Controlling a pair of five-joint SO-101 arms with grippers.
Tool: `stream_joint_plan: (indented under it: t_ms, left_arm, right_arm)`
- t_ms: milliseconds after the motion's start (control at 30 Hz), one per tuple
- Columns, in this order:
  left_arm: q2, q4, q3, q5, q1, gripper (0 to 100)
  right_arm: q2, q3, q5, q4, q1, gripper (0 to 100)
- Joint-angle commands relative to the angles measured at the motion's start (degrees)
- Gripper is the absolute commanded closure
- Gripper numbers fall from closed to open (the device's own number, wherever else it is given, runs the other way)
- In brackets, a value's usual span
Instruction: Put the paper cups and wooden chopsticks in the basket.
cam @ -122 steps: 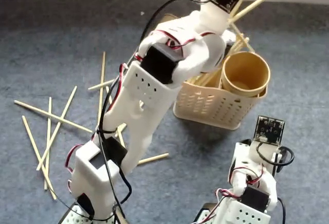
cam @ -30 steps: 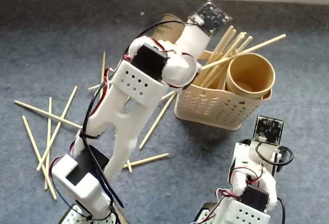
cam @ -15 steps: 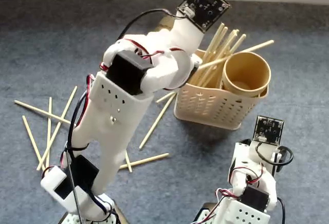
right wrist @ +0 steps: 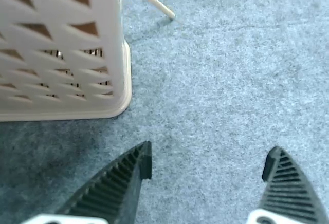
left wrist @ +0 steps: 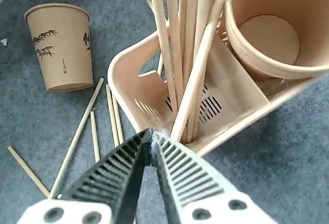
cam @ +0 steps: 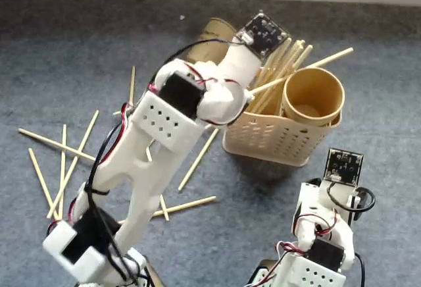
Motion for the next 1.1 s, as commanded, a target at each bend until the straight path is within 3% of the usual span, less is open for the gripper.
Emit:
stream_joint_plan:
  t_ms: [0,333,500,700,1067]
  left_arm:
    - [-0.92,-3.78,6.55,-0.26,0.48,99]
    - [-1.10,4.04,-14.37,-0.26,0.04,99]
    - [-1.54,7.38,-17.01,-0.26,1.98,99]
    - [-0.92,6.68,-12.26,-0.18,5.41,99]
    - [-0.92,-8.97,5.49,-0.26,3.30,99]
  right_arm:
    - [-0.31,4.62,0.79,-1.36,-0.48,66.3]
    - [-0.31,4.62,0.79,-1.36,-0.48,66.3]
    - [-0.31,4.62,0.79,-1.36,-0.48,66.3]
    - [-0.31,4.62,0.79,-1.36,-0.48,66.3]
    - [-0.31,4.62,0.79,-1.36,-0.48,66.3]
